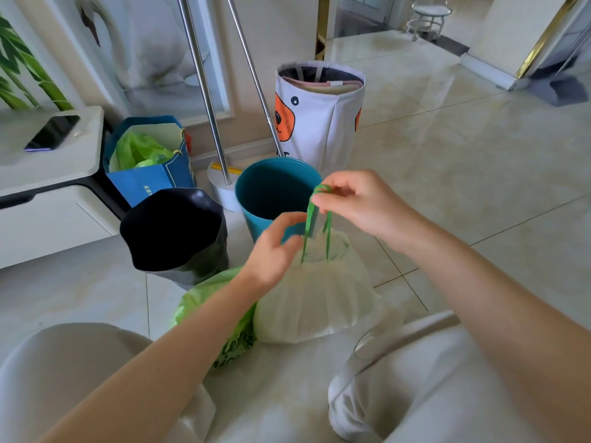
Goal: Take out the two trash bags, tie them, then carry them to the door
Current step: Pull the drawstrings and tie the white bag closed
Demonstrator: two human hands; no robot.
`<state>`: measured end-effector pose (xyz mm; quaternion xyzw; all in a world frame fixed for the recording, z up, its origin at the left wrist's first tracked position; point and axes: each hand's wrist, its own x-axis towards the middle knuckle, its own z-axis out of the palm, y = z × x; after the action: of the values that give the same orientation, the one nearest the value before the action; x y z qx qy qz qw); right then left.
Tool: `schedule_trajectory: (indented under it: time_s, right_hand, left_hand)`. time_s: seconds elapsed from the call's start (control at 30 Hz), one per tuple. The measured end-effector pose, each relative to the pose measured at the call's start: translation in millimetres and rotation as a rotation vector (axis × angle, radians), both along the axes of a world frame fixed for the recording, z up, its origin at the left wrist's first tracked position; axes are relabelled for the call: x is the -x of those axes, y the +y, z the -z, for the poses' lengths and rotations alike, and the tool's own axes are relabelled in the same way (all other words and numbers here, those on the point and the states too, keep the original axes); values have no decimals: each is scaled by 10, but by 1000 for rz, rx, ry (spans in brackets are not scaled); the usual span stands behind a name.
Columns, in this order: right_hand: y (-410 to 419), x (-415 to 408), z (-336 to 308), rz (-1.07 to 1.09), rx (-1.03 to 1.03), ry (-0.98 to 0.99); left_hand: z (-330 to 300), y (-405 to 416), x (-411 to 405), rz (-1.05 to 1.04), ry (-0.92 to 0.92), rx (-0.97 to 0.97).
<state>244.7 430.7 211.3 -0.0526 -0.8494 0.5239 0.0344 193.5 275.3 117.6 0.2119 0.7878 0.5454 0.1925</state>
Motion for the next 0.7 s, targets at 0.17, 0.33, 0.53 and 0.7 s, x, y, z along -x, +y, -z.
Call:
schedule_trajectory:
  time_s: [0.17, 0.33, 0.53, 0.7]
  right_hand:
    - [-32, 65, -90, 19, 204, 121]
    - [-64, 124, -234, 63, 372, 272]
    - [-5, 173, -288, 127, 498, 334]
    - [82, 183, -239, 161, 457, 356]
  left_hand:
    - [130, 349, -34, 93, 18, -4]
    - [159, 739, -6, -168, 39, -34]
    - [249, 922, 39, -199, 0, -63]
    - [455, 938, 77, -133, 12, 71]
